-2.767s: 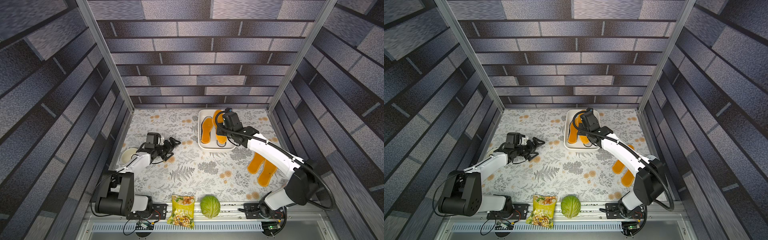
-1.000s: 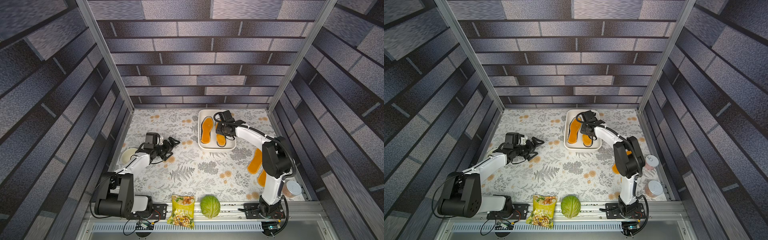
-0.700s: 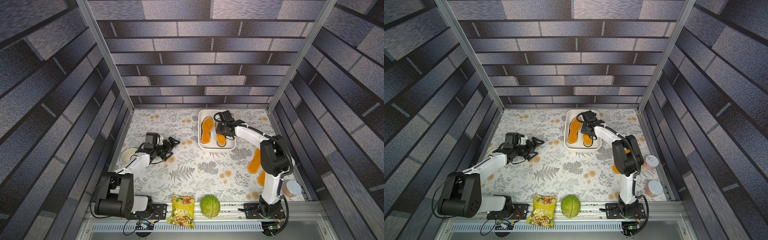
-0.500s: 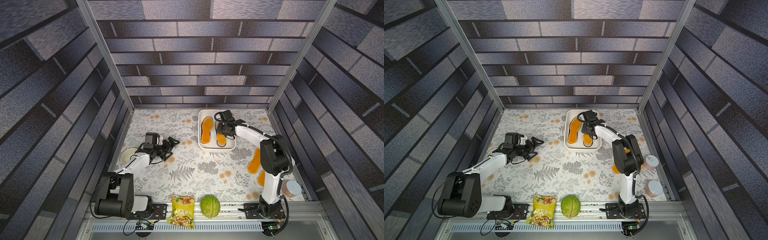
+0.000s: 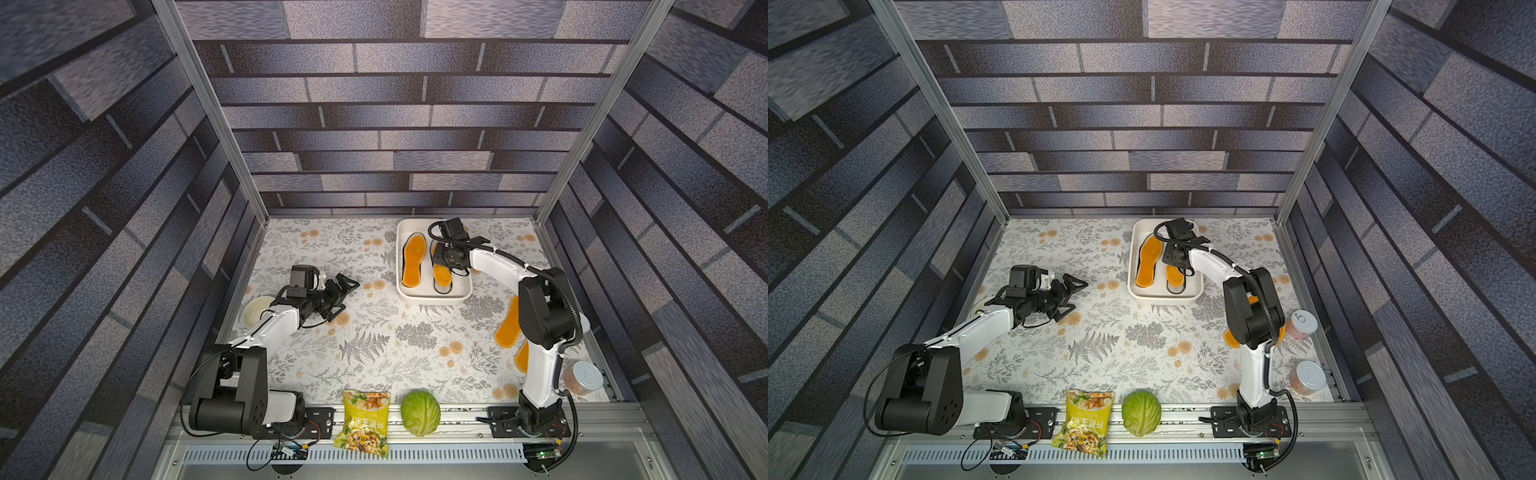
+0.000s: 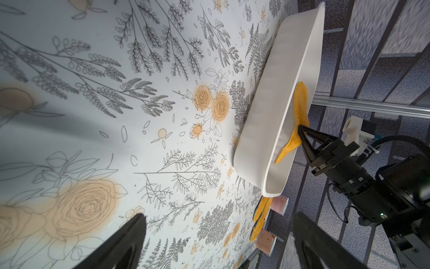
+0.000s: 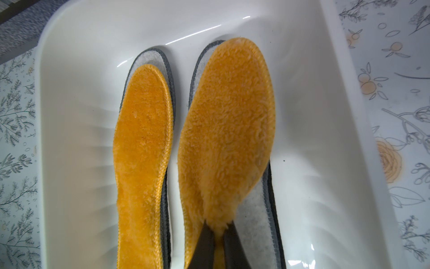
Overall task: Put the insoles into the storage box
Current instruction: Place the insole in the storage box.
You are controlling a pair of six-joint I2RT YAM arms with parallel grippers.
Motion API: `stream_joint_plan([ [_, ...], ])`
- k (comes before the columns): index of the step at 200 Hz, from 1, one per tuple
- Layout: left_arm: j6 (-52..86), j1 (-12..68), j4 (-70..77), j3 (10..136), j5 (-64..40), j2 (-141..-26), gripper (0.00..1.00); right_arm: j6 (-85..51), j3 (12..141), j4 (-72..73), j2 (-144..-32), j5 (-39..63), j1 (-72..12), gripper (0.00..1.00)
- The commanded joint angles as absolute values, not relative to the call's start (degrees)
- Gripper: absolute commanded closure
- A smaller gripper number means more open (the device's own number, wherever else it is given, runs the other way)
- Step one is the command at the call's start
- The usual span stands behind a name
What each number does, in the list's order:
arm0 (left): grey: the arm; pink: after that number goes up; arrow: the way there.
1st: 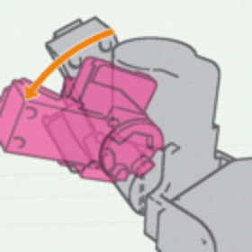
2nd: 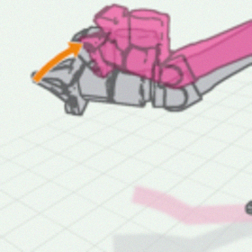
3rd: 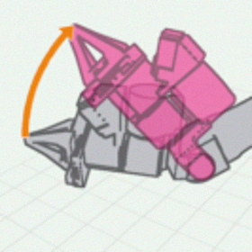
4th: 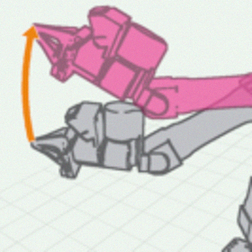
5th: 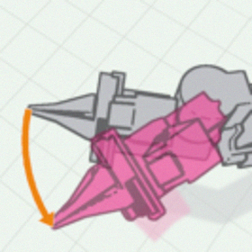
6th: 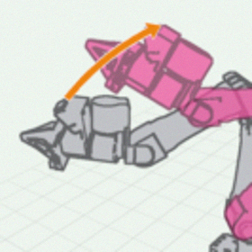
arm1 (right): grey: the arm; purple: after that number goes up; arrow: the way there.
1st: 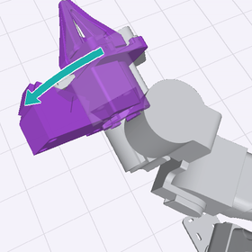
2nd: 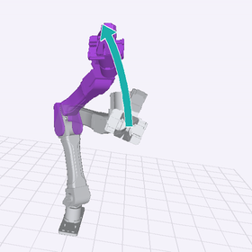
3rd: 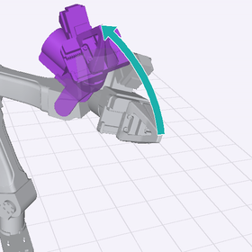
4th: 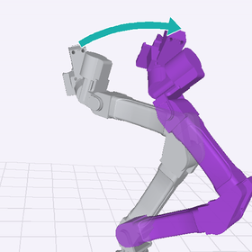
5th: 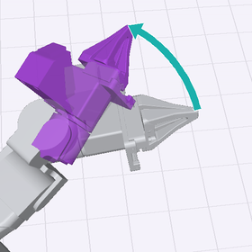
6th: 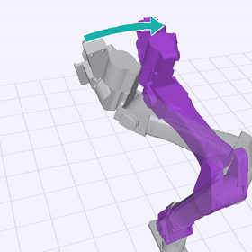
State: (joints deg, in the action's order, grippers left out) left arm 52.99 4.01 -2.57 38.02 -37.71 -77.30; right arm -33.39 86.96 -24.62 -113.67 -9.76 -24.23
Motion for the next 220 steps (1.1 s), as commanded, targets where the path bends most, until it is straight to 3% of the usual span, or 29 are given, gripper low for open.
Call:
stream_joint_plan([
  [1,52.56,3.69,-3.57,37.71,-38.59,-75.69,0.0,-32.63,87.89,-24.52,-113.91,-9.56,-23.78,0.98],
  [135,52.63,3.69,-3.59,37.9,-38.54,-75.75,0.0,-32.0,86.14,-21.81,-110.96,-8.59,-23.58,0.98],
  [220,52.6,3.69,-3.73,37.71,-38.65,-75.51,0.0,-32.12,86.44,-23.91,-114.69,-9.69,-22.86,0.95],
])
